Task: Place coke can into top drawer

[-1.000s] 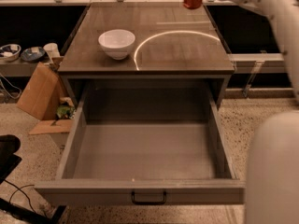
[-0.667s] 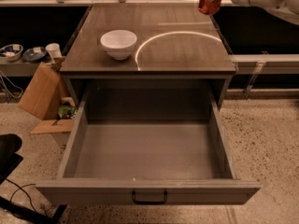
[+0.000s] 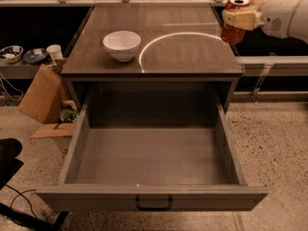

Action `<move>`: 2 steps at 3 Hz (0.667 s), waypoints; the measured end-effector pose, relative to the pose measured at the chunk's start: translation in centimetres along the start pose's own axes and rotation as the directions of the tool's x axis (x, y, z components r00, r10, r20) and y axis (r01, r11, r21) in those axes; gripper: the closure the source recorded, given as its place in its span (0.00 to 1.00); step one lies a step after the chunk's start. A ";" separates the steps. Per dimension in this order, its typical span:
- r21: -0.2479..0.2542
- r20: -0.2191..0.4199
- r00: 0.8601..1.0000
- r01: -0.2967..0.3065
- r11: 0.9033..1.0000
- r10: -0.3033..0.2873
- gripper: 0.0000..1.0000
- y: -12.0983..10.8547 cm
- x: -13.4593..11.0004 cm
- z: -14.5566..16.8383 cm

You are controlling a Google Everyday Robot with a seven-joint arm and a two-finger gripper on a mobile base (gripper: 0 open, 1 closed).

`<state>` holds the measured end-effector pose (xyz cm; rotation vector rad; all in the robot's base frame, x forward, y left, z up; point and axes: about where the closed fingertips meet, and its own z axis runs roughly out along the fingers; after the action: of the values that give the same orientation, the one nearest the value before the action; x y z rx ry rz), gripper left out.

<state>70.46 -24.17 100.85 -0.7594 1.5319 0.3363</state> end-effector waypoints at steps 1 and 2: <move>-0.046 0.026 1.000 -0.008 0.999 0.010 1.00 1.8 1.9 -3.0; -0.098 0.062 0.997 -0.042 0.994 0.048 1.00 2.5 4.1 -3.1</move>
Offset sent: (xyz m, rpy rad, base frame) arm -0.0407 -0.0177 -0.0629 0.1242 0.0100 0.1465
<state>66.65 -25.32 96.69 -0.7831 1.4822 0.4669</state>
